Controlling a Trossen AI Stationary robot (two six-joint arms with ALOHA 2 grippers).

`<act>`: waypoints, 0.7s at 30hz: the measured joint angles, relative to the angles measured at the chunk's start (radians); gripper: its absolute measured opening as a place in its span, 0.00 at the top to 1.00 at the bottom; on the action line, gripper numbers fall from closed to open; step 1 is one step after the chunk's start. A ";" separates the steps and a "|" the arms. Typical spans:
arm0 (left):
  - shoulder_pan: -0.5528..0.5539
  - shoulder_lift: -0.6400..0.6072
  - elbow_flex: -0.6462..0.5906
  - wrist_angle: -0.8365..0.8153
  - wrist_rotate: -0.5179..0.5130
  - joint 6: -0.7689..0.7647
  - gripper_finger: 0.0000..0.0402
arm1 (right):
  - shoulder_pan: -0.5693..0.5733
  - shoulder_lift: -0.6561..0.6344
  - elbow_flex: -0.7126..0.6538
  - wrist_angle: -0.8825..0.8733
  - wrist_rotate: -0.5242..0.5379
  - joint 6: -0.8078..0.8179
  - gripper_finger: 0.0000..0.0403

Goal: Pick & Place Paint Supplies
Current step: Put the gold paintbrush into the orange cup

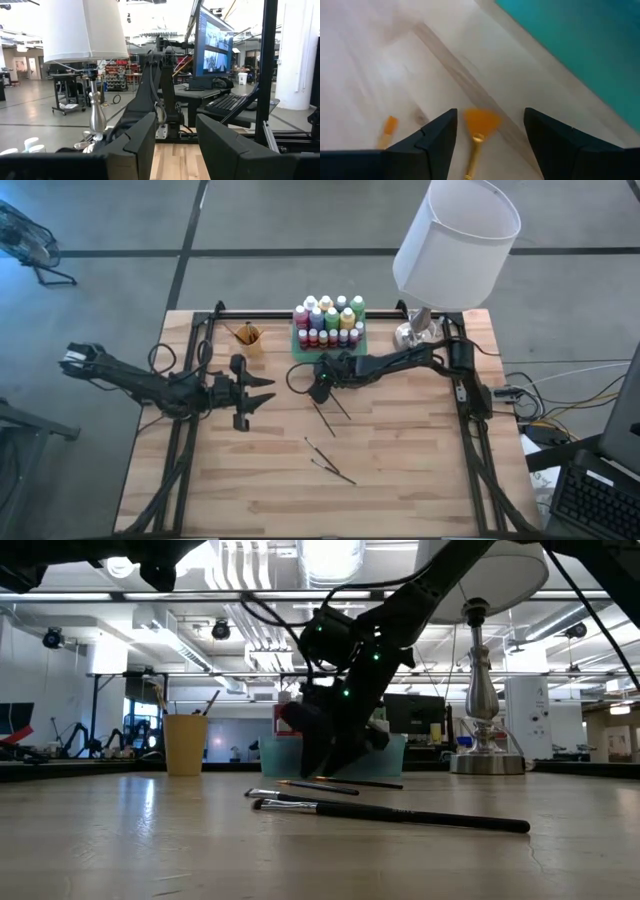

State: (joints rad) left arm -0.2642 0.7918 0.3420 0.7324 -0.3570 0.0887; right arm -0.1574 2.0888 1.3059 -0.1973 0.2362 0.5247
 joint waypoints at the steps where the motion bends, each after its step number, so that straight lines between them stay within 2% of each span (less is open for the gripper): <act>1: 0.000 0.000 0.000 0.000 0.000 0.000 0.64 | 0.000 0.009 -0.001 0.003 0.005 -0.001 0.44; 6: 0.000 0.000 0.000 0.000 0.000 -0.005 0.64 | 0.001 0.034 0.002 0.026 0.008 0.000 0.42; 10: 0.000 -0.001 0.000 0.000 0.000 -0.005 0.63 | 0.001 0.033 0.002 0.020 0.009 0.000 0.46; 15: 0.000 -0.001 0.000 0.000 0.000 -0.007 0.63 | 0.002 0.030 0.001 0.010 0.009 0.000 0.57; 21: 0.000 -0.001 0.000 0.000 0.000 -0.008 0.63 | 0.003 0.029 0.001 -0.005 0.011 -0.003 0.75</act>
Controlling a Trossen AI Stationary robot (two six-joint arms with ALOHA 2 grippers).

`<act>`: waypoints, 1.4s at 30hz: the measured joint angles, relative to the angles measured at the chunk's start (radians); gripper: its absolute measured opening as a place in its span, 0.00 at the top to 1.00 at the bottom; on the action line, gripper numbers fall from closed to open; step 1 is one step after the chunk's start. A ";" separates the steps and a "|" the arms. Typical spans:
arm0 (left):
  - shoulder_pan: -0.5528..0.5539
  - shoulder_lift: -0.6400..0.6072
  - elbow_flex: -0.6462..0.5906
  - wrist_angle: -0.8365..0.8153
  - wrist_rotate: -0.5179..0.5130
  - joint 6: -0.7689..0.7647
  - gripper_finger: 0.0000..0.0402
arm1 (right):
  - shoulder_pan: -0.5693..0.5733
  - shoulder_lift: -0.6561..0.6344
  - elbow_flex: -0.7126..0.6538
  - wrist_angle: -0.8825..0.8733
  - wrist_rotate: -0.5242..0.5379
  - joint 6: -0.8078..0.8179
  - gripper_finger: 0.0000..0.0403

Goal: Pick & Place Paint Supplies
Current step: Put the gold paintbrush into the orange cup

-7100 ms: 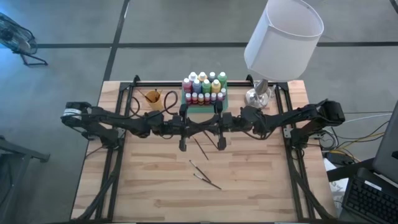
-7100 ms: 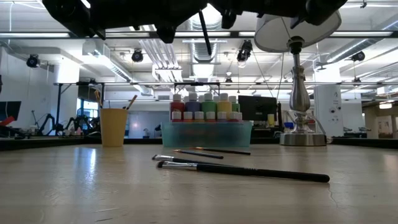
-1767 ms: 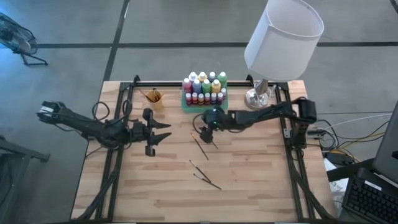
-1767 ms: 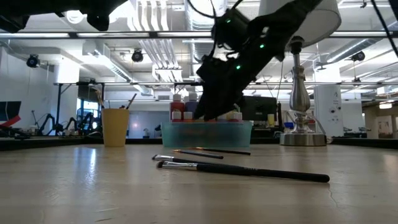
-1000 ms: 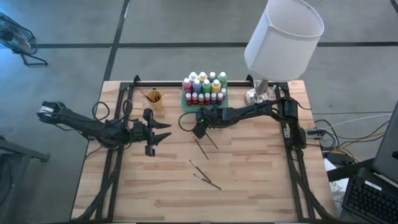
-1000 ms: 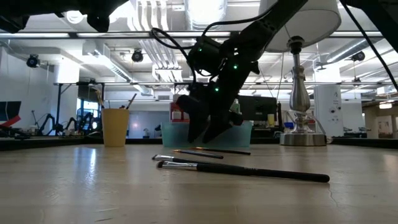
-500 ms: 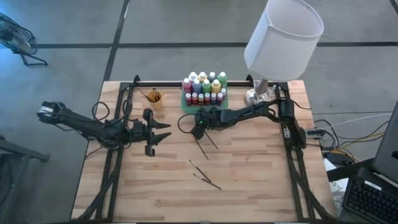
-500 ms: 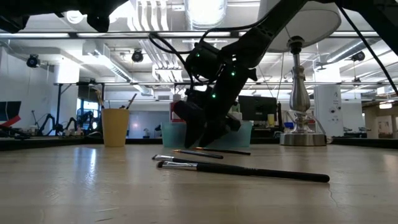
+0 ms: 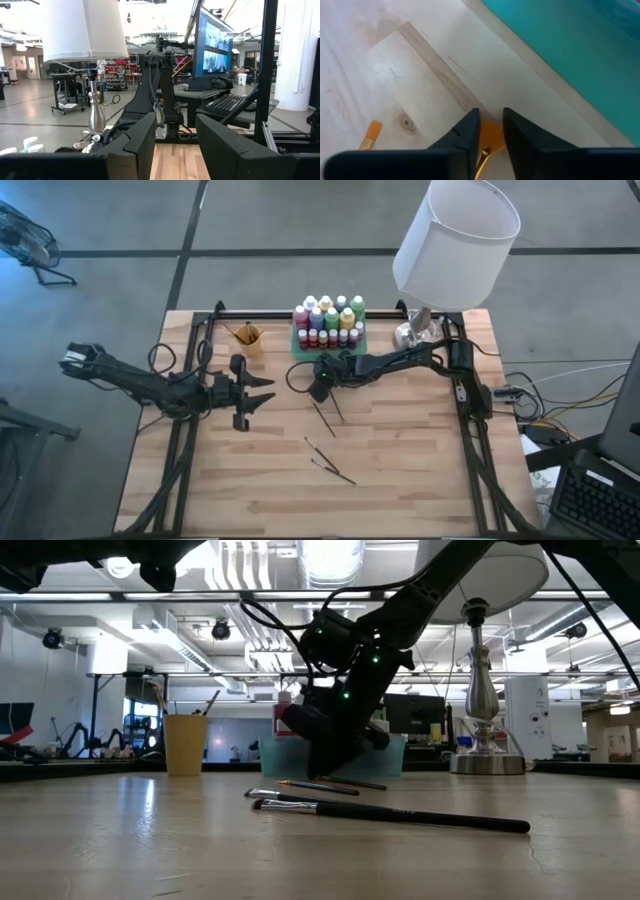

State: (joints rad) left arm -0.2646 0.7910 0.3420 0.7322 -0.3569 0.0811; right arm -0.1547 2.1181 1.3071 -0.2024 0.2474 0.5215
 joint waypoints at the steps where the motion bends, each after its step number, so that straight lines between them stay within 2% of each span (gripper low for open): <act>1: 0.000 0.000 0.000 0.000 0.000 0.000 0.63 | 0.000 0.000 0.000 0.000 0.000 0.000 0.78; 7: 0.000 0.000 0.000 0.000 0.000 0.000 0.63 | 0.001 0.000 0.000 -0.018 -0.007 -0.004 0.96; 13: 0.000 0.000 0.000 0.000 0.000 -0.003 0.63 | 0.001 0.000 0.000 -0.021 -0.008 -0.005 0.96; 18: 0.000 0.000 0.000 0.000 0.000 -0.005 0.63 | 0.001 0.000 -0.001 -0.021 -0.010 -0.017 0.89; 31: 0.000 0.000 0.000 0.000 0.000 -0.007 0.63 | 0.001 0.007 0.059 -0.065 -0.024 -0.055 0.61; 42: 0.000 0.000 0.000 0.000 0.000 -0.011 0.63 | -0.017 0.006 0.073 -0.124 0.054 -0.030 0.50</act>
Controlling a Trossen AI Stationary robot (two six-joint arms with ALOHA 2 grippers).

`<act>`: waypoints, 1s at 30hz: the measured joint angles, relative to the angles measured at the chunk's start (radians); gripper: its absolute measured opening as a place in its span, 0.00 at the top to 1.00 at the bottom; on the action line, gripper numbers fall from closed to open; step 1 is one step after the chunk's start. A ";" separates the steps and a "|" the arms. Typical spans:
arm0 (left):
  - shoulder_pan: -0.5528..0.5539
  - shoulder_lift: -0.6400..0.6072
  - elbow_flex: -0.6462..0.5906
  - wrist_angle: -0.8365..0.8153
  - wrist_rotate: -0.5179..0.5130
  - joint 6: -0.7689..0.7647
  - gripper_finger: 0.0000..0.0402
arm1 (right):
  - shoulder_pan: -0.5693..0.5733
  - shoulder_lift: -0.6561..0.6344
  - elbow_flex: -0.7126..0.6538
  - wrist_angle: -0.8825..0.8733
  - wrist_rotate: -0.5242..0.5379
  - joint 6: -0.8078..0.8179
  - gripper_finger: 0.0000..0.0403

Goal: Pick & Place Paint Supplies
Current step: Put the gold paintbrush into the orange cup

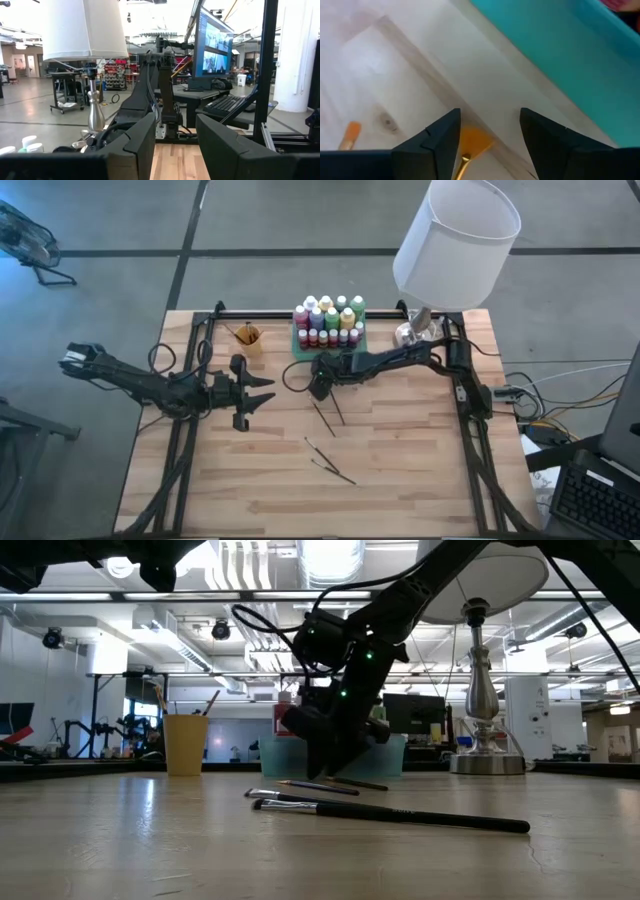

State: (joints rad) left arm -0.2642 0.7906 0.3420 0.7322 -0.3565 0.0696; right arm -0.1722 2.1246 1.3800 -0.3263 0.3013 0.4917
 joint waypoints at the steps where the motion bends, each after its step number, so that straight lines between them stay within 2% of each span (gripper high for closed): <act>1: 0.000 0.000 0.000 0.000 0.000 0.000 0.63 | -0.002 0.000 0.000 -0.007 0.005 0.020 0.50; 9: 0.000 0.000 0.000 0.000 0.000 -0.003 0.64 | 0.008 -0.005 0.000 -0.071 -0.004 0.129 0.54; 17: 0.000 0.000 0.000 0.000 0.004 -0.017 0.63 | 0.038 -0.005 0.000 -0.089 -0.002 0.146 0.57; 30: 0.000 0.000 0.000 0.000 0.004 -0.021 0.63 | 0.044 -0.007 0.001 -0.153 -0.011 0.217 0.46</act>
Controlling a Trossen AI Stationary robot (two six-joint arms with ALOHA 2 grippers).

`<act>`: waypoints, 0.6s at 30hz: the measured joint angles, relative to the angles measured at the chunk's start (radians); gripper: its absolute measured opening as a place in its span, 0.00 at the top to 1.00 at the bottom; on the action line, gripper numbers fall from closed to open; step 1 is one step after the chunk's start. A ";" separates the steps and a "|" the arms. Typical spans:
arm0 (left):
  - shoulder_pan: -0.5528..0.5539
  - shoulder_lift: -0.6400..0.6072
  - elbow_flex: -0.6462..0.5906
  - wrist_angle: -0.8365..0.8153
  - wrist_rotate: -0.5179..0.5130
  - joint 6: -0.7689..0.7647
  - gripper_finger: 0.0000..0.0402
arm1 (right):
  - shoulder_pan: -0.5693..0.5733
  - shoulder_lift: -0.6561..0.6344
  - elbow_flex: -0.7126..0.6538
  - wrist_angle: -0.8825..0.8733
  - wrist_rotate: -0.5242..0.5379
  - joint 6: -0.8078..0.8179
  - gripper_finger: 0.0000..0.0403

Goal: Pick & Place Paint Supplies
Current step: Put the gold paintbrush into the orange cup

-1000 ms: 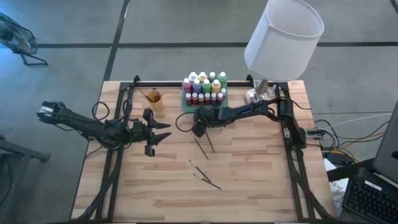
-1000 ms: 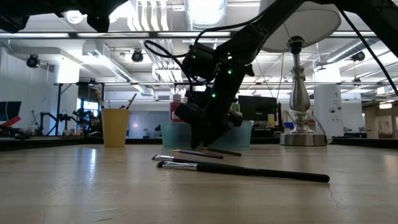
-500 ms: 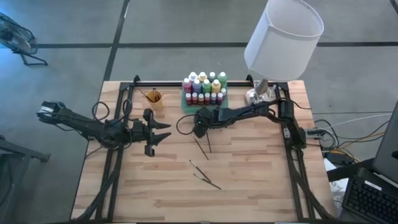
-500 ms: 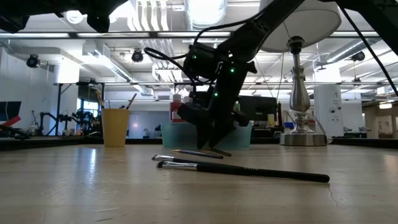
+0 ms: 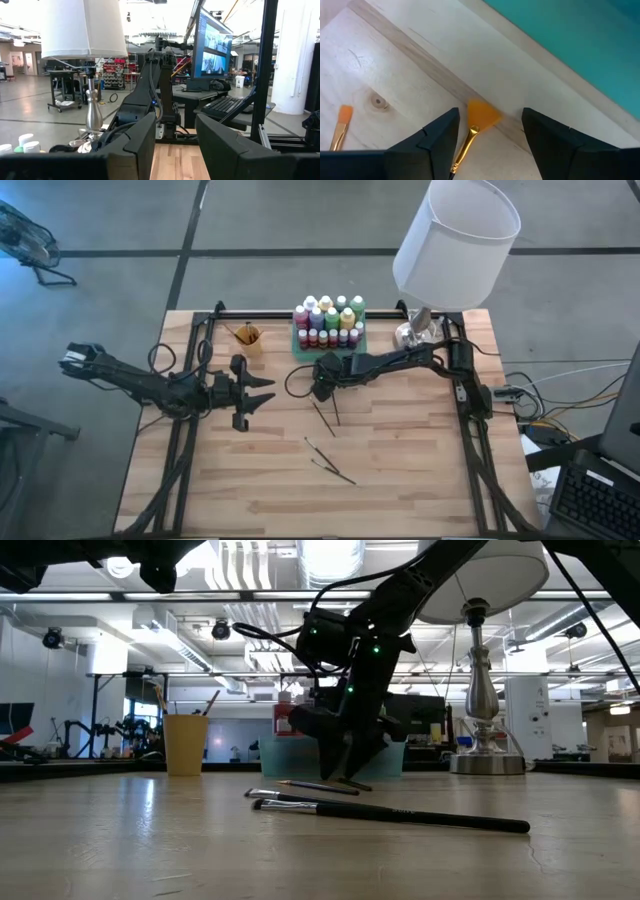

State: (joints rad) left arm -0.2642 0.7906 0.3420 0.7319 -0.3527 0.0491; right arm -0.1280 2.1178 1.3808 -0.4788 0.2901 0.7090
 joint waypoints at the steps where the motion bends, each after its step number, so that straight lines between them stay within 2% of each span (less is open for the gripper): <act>1: 0.000 0.000 0.000 0.000 0.000 0.000 0.63 | 0.001 0.000 0.000 0.000 0.000 0.003 0.46; 8: 0.000 0.000 0.000 0.000 0.000 -0.001 0.63 | 0.014 0.000 -0.001 -0.003 -0.014 0.024 0.50; 18: 0.000 0.000 0.000 0.000 0.000 -0.001 0.63 | 0.029 0.000 -0.002 -0.005 -0.027 0.020 0.67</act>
State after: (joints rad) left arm -0.2642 0.7906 0.3420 0.7319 -0.3527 0.0482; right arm -0.0990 2.1181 1.3788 -0.4839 0.2628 0.7293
